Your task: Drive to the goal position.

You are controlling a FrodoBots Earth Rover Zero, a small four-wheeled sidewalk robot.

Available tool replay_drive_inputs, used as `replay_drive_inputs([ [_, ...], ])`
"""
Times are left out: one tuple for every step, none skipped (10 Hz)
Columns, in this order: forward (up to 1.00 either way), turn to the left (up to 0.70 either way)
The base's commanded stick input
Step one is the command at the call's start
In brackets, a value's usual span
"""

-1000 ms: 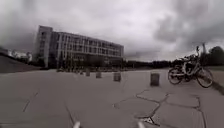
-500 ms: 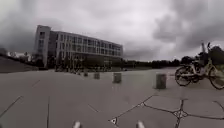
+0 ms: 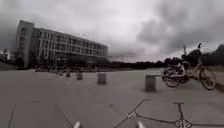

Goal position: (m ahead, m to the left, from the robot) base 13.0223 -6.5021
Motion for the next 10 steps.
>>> replay_drive_inputs([
  [1.0,0.0],
  [1.0,0.0],
  [1.0,0.0],
  [1.0,0.0],
  [1.0,0.0],
  [1.0,0.0],
  [1.0,0.0],
  [1.0,0.0],
  [1.0,0.0],
  [1.0,0.0],
])
